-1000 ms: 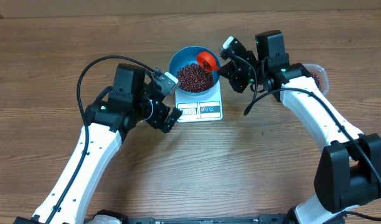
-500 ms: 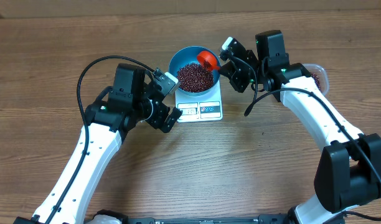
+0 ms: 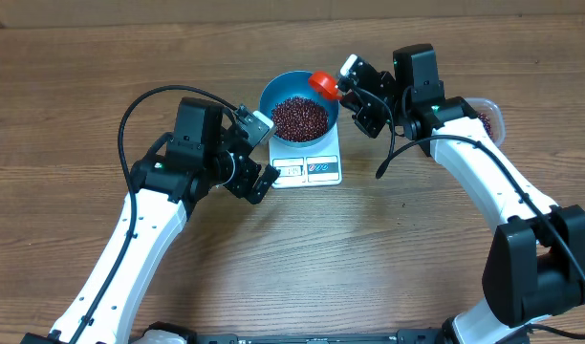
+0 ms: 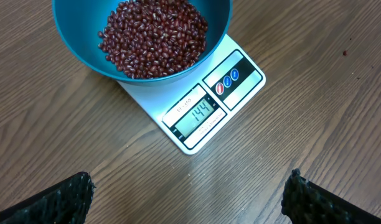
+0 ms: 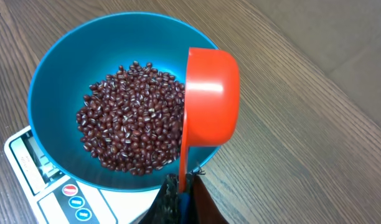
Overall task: Scoop item into bowl and weigh 150g on scale
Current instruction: 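Tip the red scoop slowly over the teal bowl, pouring beans gradually, then move the empty scoop back right over the bean tub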
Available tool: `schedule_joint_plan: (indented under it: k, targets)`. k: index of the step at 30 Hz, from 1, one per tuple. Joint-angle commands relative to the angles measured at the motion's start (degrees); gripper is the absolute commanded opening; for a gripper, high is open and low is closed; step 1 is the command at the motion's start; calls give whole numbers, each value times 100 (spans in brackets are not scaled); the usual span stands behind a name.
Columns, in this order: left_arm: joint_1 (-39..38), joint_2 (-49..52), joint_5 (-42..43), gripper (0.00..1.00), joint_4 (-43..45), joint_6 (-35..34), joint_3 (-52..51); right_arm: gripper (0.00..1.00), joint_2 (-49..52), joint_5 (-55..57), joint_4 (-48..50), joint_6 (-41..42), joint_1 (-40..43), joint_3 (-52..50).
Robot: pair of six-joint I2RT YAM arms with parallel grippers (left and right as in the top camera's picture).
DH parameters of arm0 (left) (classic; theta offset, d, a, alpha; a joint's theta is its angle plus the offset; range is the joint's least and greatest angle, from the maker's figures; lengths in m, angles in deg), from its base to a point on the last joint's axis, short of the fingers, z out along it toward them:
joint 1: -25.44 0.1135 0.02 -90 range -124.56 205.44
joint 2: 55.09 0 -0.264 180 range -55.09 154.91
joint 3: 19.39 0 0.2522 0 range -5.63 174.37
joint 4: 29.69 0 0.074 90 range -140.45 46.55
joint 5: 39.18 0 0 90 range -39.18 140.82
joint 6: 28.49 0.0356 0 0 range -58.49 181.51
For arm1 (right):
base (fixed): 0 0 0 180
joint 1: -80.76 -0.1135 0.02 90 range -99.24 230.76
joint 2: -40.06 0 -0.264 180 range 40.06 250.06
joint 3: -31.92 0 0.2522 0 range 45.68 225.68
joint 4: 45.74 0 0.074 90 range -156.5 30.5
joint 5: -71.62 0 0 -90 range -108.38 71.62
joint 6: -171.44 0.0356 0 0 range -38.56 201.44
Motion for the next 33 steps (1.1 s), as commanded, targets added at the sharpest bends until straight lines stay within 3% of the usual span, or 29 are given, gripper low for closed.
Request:
schedule_joint_plan:
  k: [1, 14, 21, 25, 28, 33]
  targets:
    - [-39, -85, 101, 100, 4, 109, -9, 4, 7, 61, 28, -48, 9, 166]
    - [-39, -85, 103, 100, 4, 109, -9, 4, -282, -48, -387, 55, -28, 168]
    - [-39, -85, 103, 99, 4, 109, -9, 4, -868, -63, -428, 916, -28, 168]
    - [-39, -85, 101, 100, 4, 109, -9, 4, -1134, 4, -592, 922, -22, 168]
    - [-39, -85, 103, 100, 4, 109, -9, 4, -1217, 466, -684, 966, -11, 168]
    - [-39, -85, 103, 100, 4, 109, -9, 4, -1217, 2326, -839, 1506, -11, 168]
